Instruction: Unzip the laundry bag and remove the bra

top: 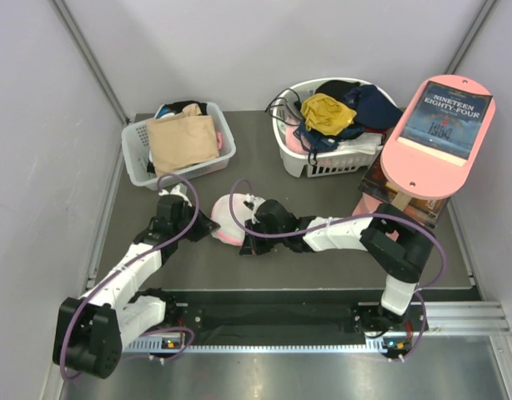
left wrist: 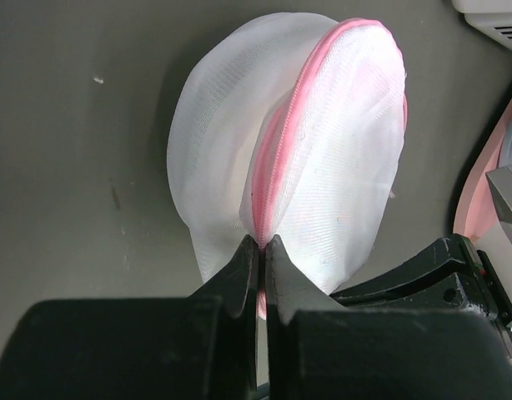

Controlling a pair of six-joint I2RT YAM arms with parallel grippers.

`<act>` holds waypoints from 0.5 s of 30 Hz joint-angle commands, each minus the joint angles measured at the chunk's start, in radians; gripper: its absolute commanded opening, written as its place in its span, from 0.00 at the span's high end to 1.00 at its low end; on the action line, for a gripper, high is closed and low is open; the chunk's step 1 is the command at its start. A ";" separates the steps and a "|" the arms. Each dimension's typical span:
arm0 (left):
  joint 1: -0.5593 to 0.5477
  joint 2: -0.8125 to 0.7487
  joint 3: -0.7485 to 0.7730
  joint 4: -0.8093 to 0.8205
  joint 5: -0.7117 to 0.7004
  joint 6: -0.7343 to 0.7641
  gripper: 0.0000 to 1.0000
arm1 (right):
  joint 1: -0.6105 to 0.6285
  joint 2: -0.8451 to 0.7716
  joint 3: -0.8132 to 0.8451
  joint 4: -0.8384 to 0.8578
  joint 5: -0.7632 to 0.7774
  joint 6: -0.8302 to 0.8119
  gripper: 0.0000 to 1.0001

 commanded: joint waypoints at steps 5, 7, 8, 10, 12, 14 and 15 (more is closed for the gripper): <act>0.010 0.014 0.056 -0.013 -0.023 0.036 0.55 | -0.006 -0.023 0.021 0.050 -0.009 0.002 1.00; 0.010 -0.005 0.054 -0.039 -0.026 0.035 0.43 | -0.006 -0.022 0.033 0.050 -0.011 0.001 1.00; 0.010 -0.012 0.047 -0.045 -0.028 0.033 0.39 | -0.003 -0.020 0.042 0.052 -0.011 -0.001 1.00; 0.010 -0.041 0.038 -0.061 -0.025 0.022 0.38 | -0.002 -0.014 0.053 0.047 -0.012 -0.004 1.00; 0.010 -0.062 0.018 -0.073 -0.005 0.013 0.37 | 0.004 -0.004 0.073 0.043 -0.020 -0.007 1.00; 0.010 -0.088 -0.007 -0.087 0.009 0.010 0.37 | 0.012 0.006 0.093 0.038 -0.023 -0.008 1.00; 0.010 -0.097 -0.014 -0.094 0.011 0.007 0.37 | 0.015 0.013 0.100 0.038 -0.026 -0.010 1.00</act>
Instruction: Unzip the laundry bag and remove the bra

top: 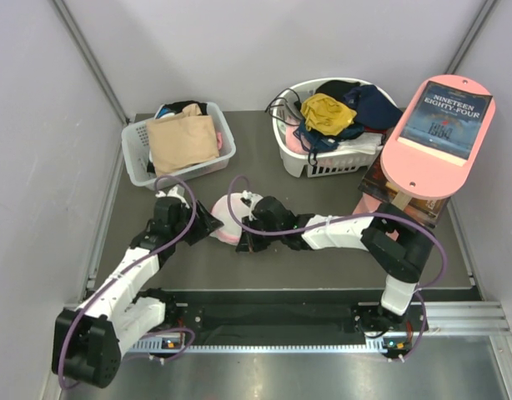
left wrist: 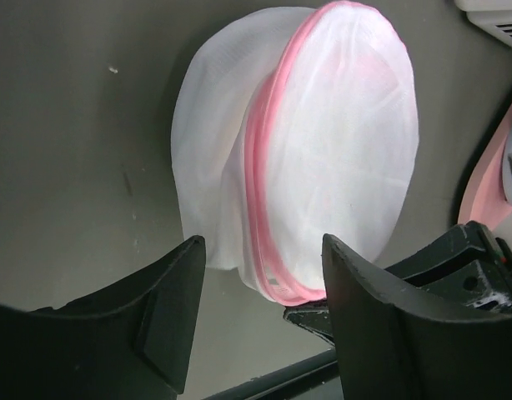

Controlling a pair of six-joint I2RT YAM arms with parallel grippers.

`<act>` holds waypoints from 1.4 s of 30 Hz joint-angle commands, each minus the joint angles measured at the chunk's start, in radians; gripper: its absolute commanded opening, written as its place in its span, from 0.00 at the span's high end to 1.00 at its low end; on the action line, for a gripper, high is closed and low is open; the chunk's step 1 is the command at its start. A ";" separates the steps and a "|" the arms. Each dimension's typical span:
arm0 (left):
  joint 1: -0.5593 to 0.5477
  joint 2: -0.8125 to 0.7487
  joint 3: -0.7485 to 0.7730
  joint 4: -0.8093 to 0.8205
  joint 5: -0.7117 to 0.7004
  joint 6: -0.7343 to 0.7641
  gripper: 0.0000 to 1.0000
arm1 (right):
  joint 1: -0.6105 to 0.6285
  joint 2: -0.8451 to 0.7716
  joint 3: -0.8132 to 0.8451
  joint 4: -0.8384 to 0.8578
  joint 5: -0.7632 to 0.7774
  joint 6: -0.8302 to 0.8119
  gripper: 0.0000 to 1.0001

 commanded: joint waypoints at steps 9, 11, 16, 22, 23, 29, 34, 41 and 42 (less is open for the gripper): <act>0.005 -0.088 -0.093 0.056 0.049 -0.062 0.40 | 0.051 0.061 0.133 0.022 -0.037 -0.019 1.00; 0.005 -0.068 -0.090 0.079 0.049 -0.065 0.43 | 0.057 0.064 0.136 0.019 -0.037 -0.016 1.00; 0.007 0.002 -0.075 0.115 0.057 -0.056 0.64 | 0.060 0.058 0.133 0.011 -0.034 -0.020 1.00; 0.005 0.033 -0.072 0.135 0.052 -0.047 1.00 | 0.059 0.057 0.124 0.002 -0.030 -0.020 1.00; 0.005 0.036 -0.070 0.136 0.046 -0.043 1.00 | 0.059 0.055 0.121 0.001 -0.027 -0.020 1.00; 0.005 0.025 -0.052 0.093 0.005 -0.022 1.00 | 0.039 0.034 0.080 -0.004 -0.005 -0.016 1.00; 0.007 0.011 -0.044 0.069 -0.026 -0.011 1.00 | -0.004 -0.009 0.017 -0.004 0.010 -0.017 1.00; 0.013 -0.004 -0.035 0.044 -0.032 -0.008 1.00 | -0.049 -0.043 -0.038 -0.004 0.024 -0.022 1.00; 0.013 -0.010 -0.035 0.044 -0.034 -0.008 1.00 | -0.052 -0.043 -0.039 -0.007 0.027 -0.026 1.00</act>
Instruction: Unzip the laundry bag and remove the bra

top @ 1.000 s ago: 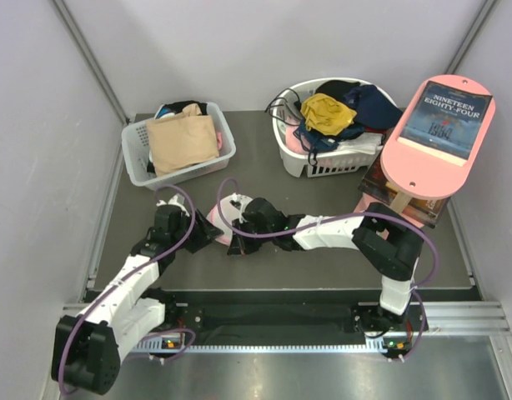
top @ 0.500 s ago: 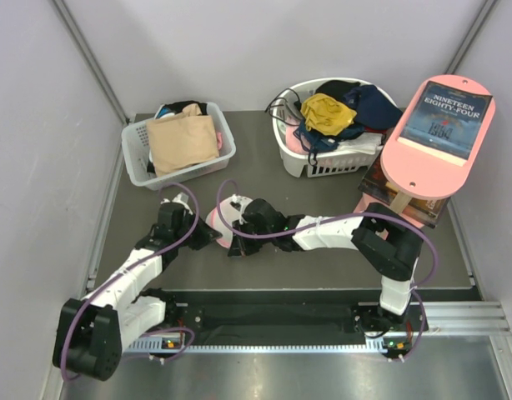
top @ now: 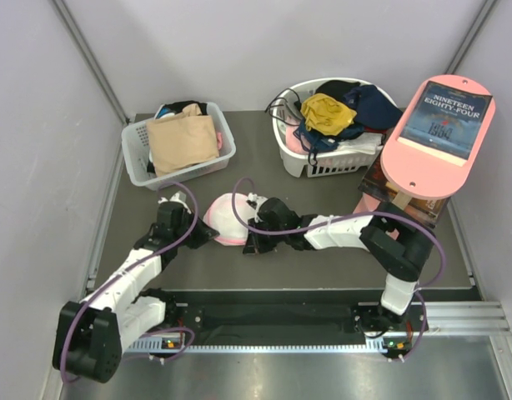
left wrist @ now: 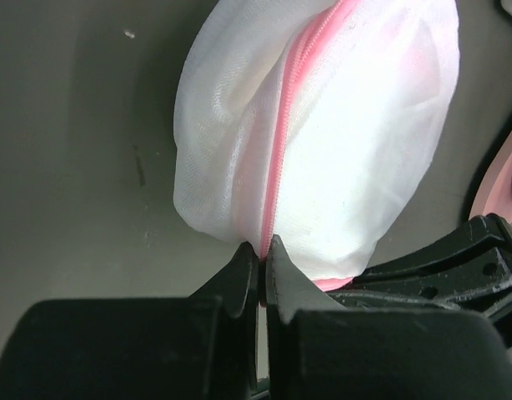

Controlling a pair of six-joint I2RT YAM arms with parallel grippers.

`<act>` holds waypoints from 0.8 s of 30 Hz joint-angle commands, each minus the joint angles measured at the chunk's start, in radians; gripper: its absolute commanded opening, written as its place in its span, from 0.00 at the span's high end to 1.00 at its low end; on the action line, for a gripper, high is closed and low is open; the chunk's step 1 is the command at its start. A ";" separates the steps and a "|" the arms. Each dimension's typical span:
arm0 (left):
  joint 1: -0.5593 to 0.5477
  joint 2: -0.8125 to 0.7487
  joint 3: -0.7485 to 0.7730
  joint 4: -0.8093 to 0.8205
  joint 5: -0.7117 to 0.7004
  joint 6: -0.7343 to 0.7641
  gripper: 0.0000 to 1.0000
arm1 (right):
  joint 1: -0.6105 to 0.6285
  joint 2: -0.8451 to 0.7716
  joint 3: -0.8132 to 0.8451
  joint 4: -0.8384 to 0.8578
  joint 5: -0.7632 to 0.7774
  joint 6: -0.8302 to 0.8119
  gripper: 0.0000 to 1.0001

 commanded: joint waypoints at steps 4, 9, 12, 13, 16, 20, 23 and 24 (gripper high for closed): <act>0.012 -0.057 0.036 -0.043 -0.050 0.034 1.00 | -0.052 -0.048 0.002 -0.011 0.044 -0.041 1.00; 0.012 -0.108 0.032 -0.062 -0.030 0.032 1.00 | -0.084 -0.041 0.039 -0.049 0.061 -0.083 1.00; 0.012 -0.128 0.018 -0.047 0.005 0.022 1.00 | -0.102 -0.043 0.071 -0.072 0.064 -0.104 1.00; 0.012 -0.131 0.014 -0.040 0.019 0.019 0.99 | -0.104 -0.041 0.081 -0.080 0.069 -0.112 1.00; 0.012 -0.134 0.009 -0.030 0.041 0.022 0.63 | -0.107 -0.041 0.107 -0.115 0.081 -0.144 1.00; 0.012 -0.138 0.049 -0.056 -0.007 0.038 0.27 | -0.110 -0.058 0.104 -0.159 0.105 -0.160 1.00; 0.012 -0.154 0.124 -0.117 -0.128 0.090 0.16 | -0.113 -0.086 0.110 -0.214 0.101 -0.161 0.90; 0.014 -0.157 0.168 -0.132 -0.166 0.109 0.13 | -0.113 -0.098 0.116 -0.227 0.099 -0.170 0.85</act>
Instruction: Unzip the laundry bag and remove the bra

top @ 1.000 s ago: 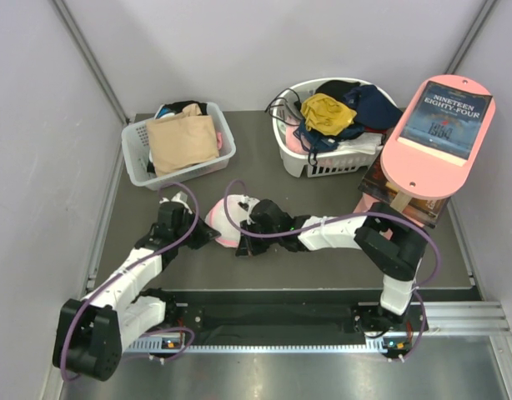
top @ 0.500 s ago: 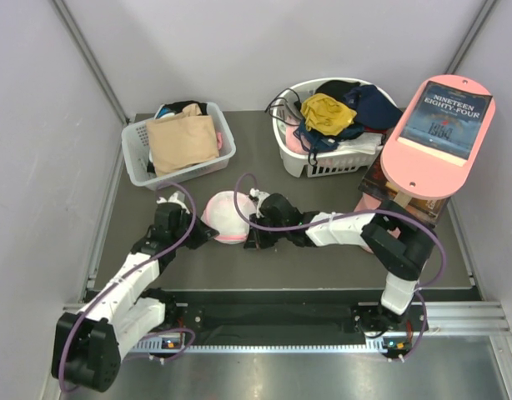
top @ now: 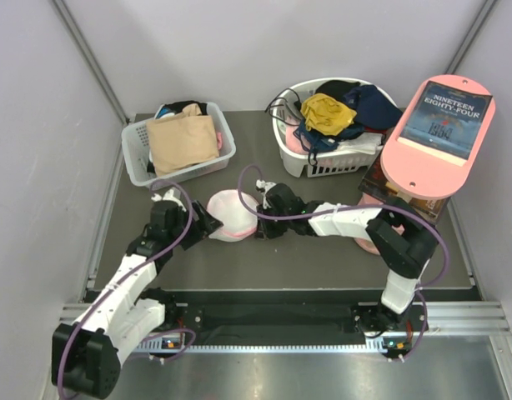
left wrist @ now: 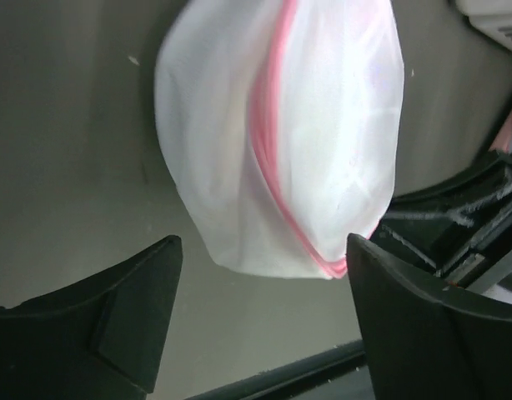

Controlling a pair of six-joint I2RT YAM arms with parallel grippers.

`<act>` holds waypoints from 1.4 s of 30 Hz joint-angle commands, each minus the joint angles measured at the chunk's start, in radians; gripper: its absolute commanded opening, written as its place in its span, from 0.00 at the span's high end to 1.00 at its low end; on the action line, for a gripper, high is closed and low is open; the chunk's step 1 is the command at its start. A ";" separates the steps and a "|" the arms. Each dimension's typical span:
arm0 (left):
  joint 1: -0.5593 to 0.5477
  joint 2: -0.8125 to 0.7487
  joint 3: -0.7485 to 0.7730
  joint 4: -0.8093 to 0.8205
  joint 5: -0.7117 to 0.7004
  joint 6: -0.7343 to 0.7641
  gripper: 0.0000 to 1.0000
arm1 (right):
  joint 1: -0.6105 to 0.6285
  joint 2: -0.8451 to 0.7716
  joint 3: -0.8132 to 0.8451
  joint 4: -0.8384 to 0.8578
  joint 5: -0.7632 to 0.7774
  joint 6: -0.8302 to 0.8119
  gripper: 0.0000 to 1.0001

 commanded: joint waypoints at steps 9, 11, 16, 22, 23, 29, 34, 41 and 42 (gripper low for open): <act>0.117 0.047 0.325 -0.089 -0.361 0.311 0.01 | 0.000 -0.222 0.149 -0.210 0.022 -0.072 0.43; 0.203 0.064 0.322 -0.064 -0.253 0.303 0.01 | 0.004 -0.222 0.183 -0.226 0.019 -0.076 0.41; 0.294 0.084 0.356 -0.084 -0.166 0.329 0.01 | 0.040 -0.124 0.332 -0.231 0.025 -0.061 0.41; 0.292 0.105 0.447 -0.169 -0.195 0.481 0.01 | 0.075 0.068 0.524 -0.250 0.028 -0.033 0.41; 0.291 0.101 0.427 -0.158 -0.203 0.472 0.01 | 0.078 0.088 0.541 -0.251 0.034 -0.026 0.41; 0.294 0.107 0.411 -0.141 -0.201 0.446 0.01 | 0.103 0.203 0.633 -0.256 0.099 0.000 0.42; 0.292 0.125 0.401 -0.168 -0.189 0.418 0.01 | 0.124 0.277 0.694 -0.259 0.129 0.017 0.42; 0.291 0.142 0.405 -0.175 -0.180 0.409 0.01 | 0.142 0.335 0.758 -0.273 0.179 0.033 0.42; 0.288 0.144 0.405 -0.175 -0.179 0.407 0.01 | 0.145 0.344 0.771 -0.282 0.185 0.033 0.42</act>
